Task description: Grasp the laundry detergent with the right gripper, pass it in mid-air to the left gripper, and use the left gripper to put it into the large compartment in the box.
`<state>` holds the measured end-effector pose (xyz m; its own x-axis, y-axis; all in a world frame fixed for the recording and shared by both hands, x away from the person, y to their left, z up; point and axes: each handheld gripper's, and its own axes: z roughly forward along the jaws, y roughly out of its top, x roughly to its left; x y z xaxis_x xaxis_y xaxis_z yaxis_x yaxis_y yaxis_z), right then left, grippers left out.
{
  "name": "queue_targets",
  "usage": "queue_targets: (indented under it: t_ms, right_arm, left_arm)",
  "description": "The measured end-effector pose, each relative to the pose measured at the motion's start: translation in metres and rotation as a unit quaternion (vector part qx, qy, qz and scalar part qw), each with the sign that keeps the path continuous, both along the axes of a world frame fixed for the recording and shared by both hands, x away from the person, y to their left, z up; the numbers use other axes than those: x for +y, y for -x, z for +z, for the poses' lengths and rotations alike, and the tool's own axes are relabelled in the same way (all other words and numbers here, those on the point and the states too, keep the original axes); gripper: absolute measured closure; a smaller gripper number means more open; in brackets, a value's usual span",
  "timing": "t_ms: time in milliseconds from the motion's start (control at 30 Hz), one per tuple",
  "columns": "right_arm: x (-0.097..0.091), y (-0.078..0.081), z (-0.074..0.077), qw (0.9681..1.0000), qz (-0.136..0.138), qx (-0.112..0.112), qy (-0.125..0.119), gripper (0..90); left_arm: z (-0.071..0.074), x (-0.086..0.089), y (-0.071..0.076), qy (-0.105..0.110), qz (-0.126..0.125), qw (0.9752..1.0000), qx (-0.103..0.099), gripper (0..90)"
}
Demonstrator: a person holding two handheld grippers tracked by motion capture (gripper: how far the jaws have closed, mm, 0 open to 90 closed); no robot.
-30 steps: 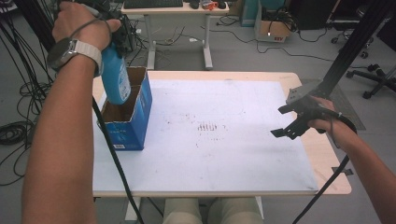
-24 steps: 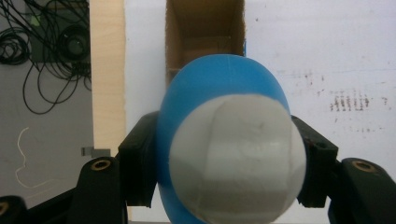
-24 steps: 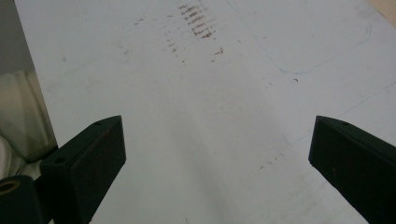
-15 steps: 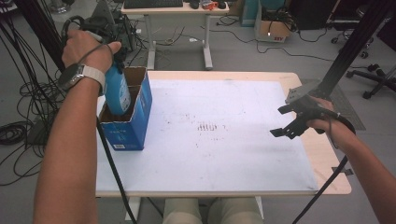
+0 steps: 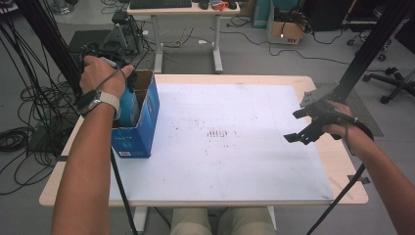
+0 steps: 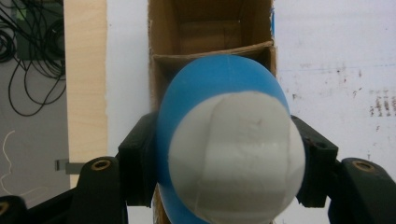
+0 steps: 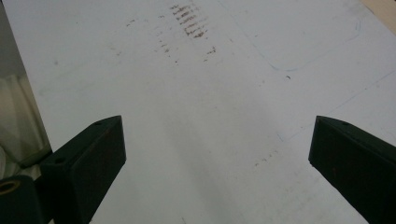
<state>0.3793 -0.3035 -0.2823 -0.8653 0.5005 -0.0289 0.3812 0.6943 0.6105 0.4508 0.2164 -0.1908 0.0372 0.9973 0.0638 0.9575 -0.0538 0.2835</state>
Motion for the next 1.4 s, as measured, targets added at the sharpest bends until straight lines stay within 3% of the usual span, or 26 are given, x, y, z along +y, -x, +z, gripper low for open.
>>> queue_targets:
  t_ms: [133,200,400,800,867,1067,1100,1400]
  right_arm:
    - [-0.001,-0.002,-0.002,0.9999,0.010,-0.009,-0.004,3.8]
    - [-0.001,0.002,-0.002,1.0000,-0.005,0.005,0.000,3.8]
    - [-0.003,0.002,-0.003,0.9999,-0.010,0.006,-0.003,3.8]
    - [-0.005,0.002,-0.005,0.9999,-0.015,0.006,-0.004,3.8]
    - [-0.006,0.002,-0.005,0.9999,-0.015,0.006,-0.004,3.8]
    - [-0.007,0.002,-0.004,0.9998,-0.017,0.006,-0.004,3.8]
    - [-0.007,0.003,-0.004,0.9998,-0.018,0.006,-0.005,3.8]
    - [-0.006,0.004,-0.002,0.9998,-0.018,0.008,-0.002,3.8]
  left_arm:
    - [-0.015,0.000,0.000,0.003,-0.001,1.0000,0.000,37.5]
    - [-0.022,0.000,0.000,0.002,-0.002,1.0000,0.001,37.5]
    - [-0.046,0.001,0.001,-0.007,-0.007,0.9999,0.006,37.5]
    - [-0.074,0.003,-0.001,-0.007,-0.003,0.9998,0.016,37.5]
    - [-0.075,0.004,-0.001,-0.007,-0.002,0.9999,0.008,37.4]
    - [-0.073,0.006,-0.001,-0.005,-0.006,0.9998,0.021,37.4]
    - [-0.074,0.005,-0.001,-0.004,0.000,0.9999,0.015,37.5]
    - [-0.073,0.005,-0.002,-0.004,-0.001,0.9997,0.024,37.4]
